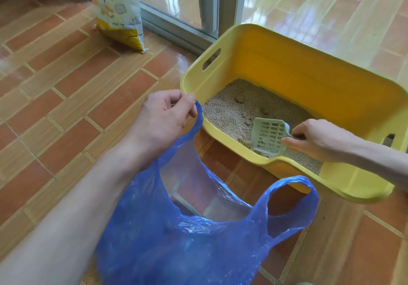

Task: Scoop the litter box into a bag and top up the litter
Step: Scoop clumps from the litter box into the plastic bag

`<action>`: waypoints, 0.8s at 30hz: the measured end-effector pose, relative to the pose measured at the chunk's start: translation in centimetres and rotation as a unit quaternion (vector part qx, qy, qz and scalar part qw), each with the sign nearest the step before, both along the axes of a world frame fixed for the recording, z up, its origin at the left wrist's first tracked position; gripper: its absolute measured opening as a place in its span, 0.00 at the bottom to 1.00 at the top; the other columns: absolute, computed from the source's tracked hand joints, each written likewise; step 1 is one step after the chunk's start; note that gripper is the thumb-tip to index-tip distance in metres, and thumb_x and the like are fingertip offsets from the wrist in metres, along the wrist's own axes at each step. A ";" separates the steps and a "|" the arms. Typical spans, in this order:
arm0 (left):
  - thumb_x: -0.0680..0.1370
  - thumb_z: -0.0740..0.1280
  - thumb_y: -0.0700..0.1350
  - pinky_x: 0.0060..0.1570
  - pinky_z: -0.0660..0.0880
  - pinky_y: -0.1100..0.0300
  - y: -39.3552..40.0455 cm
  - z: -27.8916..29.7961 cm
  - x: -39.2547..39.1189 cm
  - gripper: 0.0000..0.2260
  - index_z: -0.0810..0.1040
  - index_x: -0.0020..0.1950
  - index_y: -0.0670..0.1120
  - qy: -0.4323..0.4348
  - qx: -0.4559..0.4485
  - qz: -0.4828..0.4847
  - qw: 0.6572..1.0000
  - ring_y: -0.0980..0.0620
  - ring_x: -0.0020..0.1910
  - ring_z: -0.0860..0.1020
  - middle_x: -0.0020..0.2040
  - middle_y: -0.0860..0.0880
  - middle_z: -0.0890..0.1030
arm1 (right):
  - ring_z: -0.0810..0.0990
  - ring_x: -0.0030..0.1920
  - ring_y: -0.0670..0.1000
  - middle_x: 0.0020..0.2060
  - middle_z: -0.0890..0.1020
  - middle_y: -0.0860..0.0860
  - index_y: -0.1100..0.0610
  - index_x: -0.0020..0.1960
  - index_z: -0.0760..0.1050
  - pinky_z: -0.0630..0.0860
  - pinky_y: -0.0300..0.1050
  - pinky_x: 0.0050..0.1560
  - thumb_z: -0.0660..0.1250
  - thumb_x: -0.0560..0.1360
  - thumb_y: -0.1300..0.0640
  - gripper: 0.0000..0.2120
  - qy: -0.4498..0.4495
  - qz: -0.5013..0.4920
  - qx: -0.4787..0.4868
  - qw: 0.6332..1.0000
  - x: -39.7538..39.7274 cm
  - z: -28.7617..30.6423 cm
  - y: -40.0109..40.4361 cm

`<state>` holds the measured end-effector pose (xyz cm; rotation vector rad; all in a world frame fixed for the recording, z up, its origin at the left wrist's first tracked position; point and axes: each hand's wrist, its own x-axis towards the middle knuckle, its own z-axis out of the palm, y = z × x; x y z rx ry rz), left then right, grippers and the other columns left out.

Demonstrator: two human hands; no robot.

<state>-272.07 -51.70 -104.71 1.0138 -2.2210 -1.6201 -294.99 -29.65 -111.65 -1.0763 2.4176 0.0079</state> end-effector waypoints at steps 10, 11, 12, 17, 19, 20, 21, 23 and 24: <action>0.84 0.63 0.49 0.21 0.56 0.66 -0.3 -0.4 0.2 0.16 0.76 0.38 0.45 -0.002 0.010 0.008 1.000 0.55 0.22 0.57 0.24 0.55 0.62 | 0.66 0.22 0.47 0.21 0.75 0.47 0.55 0.34 0.82 0.61 0.37 0.22 0.65 0.80 0.44 0.21 -0.115 -0.099 -0.044 0.988 0.5 -2.1 -0.6; 0.84 0.63 0.49 0.21 0.56 0.65 -0.3 -0.5 0.1 0.16 0.76 0.38 0.45 -0.003 0.010 0.007 1.000 0.55 0.22 0.57 0.24 0.55 0.62 | 0.67 0.22 0.47 0.22 0.75 0.47 0.55 0.35 0.82 0.62 0.38 0.23 0.65 0.80 0.43 0.21 -0.121 -0.102 -0.048 0.986 0.5 -2.3 -0.7; 0.84 0.63 0.49 0.22 0.56 0.65 -0.3 -0.5 0.1 0.16 0.76 0.38 0.45 -0.003 0.010 0.007 1.000 0.55 0.22 0.57 0.24 0.55 0.62 | 0.68 0.22 0.47 0.23 0.76 0.48 0.55 0.35 0.82 0.62 0.39 0.24 0.65 0.80 0.43 0.21 -0.124 -0.102 -0.050 0.986 0.6 -2.5 -0.8; 0.85 0.62 0.49 0.22 0.56 0.64 -0.3 -0.9 -0.2 0.17 0.76 0.38 0.45 -0.005 0.007 -0.002 1.000 0.54 0.22 0.57 0.24 0.53 0.62 | 0.68 0.22 0.46 0.23 0.76 0.48 0.54 0.34 0.81 0.64 0.39 0.24 0.64 0.80 0.44 0.21 -0.136 -0.091 -0.079 0.983 0.8 -3.3 -1.5; 0.84 0.63 0.50 0.24 0.55 0.62 -0.4 -1.1 -0.3 0.17 0.76 0.37 0.46 -0.009 -0.004 -0.005 1.000 0.53 0.23 0.57 0.24 0.53 0.62 | 0.68 0.22 0.46 0.22 0.76 0.47 0.54 0.34 0.80 0.63 0.38 0.24 0.64 0.81 0.44 0.21 -0.138 -0.084 -0.093 0.982 0.9 -3.6 -1.8; 0.84 0.63 0.50 0.25 0.55 0.62 -0.4 -1.3 -0.4 0.17 0.76 0.38 0.46 -0.011 -0.009 -0.006 1.000 0.53 0.23 0.57 0.24 0.53 0.62 | 0.69 0.24 0.47 0.23 0.77 0.47 0.53 0.33 0.80 0.64 0.39 0.25 0.64 0.81 0.44 0.21 -0.141 -0.082 -0.099 0.982 1.0 -3.8 -2.0; 0.84 0.63 0.50 0.26 0.54 0.61 -0.4 -1.4 -0.4 0.17 0.77 0.38 0.45 -0.012 -0.012 -0.007 1.000 0.53 0.23 0.57 0.24 0.53 0.62 | 0.70 0.24 0.47 0.24 0.77 0.48 0.53 0.34 0.80 0.65 0.41 0.27 0.64 0.80 0.43 0.21 -0.147 -0.083 -0.104 0.980 1.1 -4.0 -2.2; 0.84 0.63 0.50 0.28 0.54 0.60 -0.3 -1.5 -0.5 0.17 0.77 0.38 0.45 -0.012 -0.014 -0.011 1.000 0.53 0.23 0.57 0.25 0.53 0.62 | 0.70 0.25 0.47 0.25 0.77 0.48 0.54 0.35 0.80 0.66 0.42 0.28 0.64 0.81 0.42 0.21 -0.163 -0.084 -0.116 0.976 1.2 -4.4 -2.5; 0.84 0.63 0.50 0.28 0.54 0.60 -0.2 -1.5 -0.5 0.17 0.77 0.38 0.45 -0.011 -0.015 -0.011 1.000 0.53 0.23 0.57 0.25 0.53 0.62 | 0.70 0.24 0.47 0.24 0.77 0.49 0.55 0.35 0.80 0.66 0.41 0.28 0.64 0.81 0.42 0.22 -0.174 -0.087 -0.124 0.973 1.3 -4.5 -2.6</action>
